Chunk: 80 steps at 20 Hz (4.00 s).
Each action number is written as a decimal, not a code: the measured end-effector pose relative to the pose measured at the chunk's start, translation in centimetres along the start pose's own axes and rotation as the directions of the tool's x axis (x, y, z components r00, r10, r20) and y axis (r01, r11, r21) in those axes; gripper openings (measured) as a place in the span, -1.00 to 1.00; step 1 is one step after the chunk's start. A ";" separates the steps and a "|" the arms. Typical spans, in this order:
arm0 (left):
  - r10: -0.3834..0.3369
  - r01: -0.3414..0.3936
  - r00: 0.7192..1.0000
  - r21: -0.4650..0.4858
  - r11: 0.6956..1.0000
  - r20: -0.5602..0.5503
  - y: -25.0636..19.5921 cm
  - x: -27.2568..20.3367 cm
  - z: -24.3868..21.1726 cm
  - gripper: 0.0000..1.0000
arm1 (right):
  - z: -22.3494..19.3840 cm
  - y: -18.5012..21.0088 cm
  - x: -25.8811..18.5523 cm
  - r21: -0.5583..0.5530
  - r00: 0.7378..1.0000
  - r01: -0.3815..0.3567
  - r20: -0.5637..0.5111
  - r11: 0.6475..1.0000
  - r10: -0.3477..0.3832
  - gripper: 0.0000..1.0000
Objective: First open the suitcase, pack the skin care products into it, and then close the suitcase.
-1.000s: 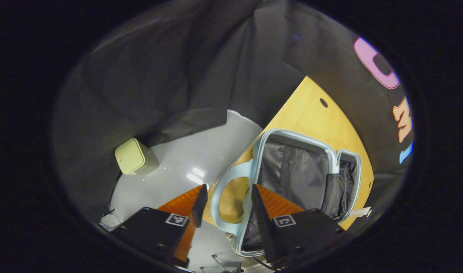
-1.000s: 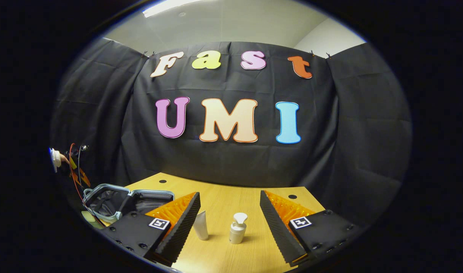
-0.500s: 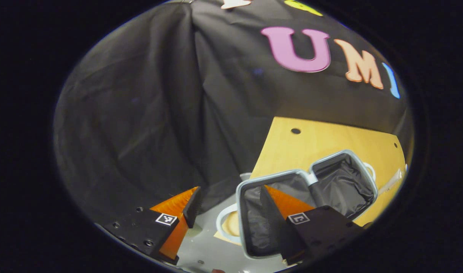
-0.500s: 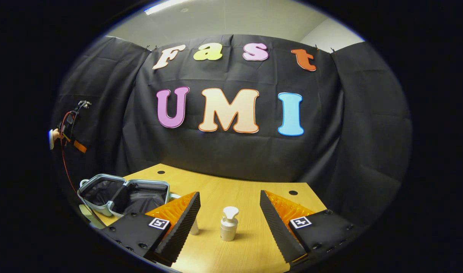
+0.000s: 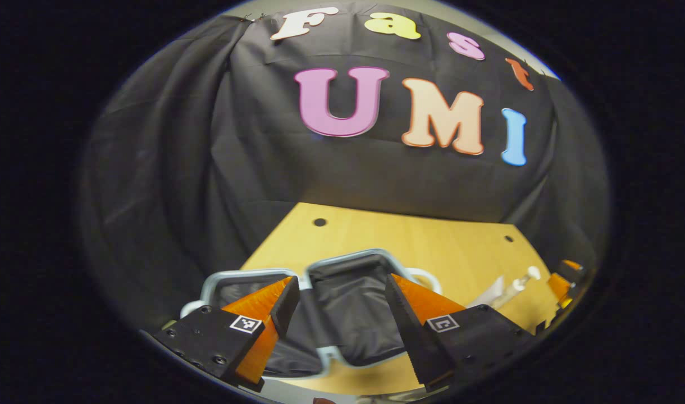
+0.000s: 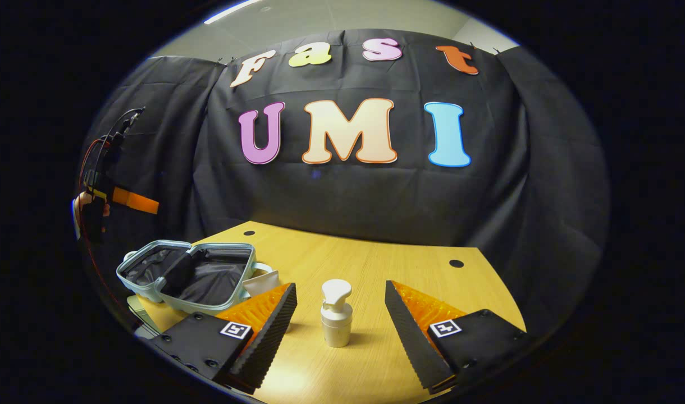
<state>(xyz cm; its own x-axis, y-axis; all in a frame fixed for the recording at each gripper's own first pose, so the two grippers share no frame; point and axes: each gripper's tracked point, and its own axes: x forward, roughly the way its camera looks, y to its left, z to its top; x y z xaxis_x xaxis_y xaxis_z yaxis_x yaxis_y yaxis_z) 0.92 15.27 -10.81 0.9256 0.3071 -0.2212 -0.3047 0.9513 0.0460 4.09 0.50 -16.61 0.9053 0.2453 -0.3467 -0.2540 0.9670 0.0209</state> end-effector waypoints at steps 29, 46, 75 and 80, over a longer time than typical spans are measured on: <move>-0.256 0.229 0.956 -0.185 0.956 -0.140 -23.4 14.9 -15.9 0.19 | -13.2 1.1 10.8 0.089 0.963 -0.199 -0.166 0.976 0.211 0.50; -0.247 0.229 0.955 -0.125 0.965 -0.163 -13.5 7.7 -5.4 -0.39 | -11.0 -1.9 9.5 0.139 0.976 -0.034 -0.208 0.990 0.062 0.23; -0.341 0.255 0.828 -0.242 0.936 -0.445 4.2 7.6 -11.3 0.90 | -3.9 26.8 9.2 0.166 0.927 -0.207 -0.281 0.964 0.247 0.23; -0.287 0.190 0.882 -0.276 0.942 -0.373 8.7 3.8 -8.6 0.89 | -6.4 28.5 10.7 0.170 0.893 -0.229 -0.355 0.959 0.276 0.23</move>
<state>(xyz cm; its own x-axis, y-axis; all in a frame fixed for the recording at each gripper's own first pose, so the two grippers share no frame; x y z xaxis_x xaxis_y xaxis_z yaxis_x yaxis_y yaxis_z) -0.14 24.51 -19.59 0.8203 -0.0116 -0.5718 -0.1734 0.9477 -0.2679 4.38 30.20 -25.72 0.6174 0.4615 -0.6370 -0.3928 0.8825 0.2586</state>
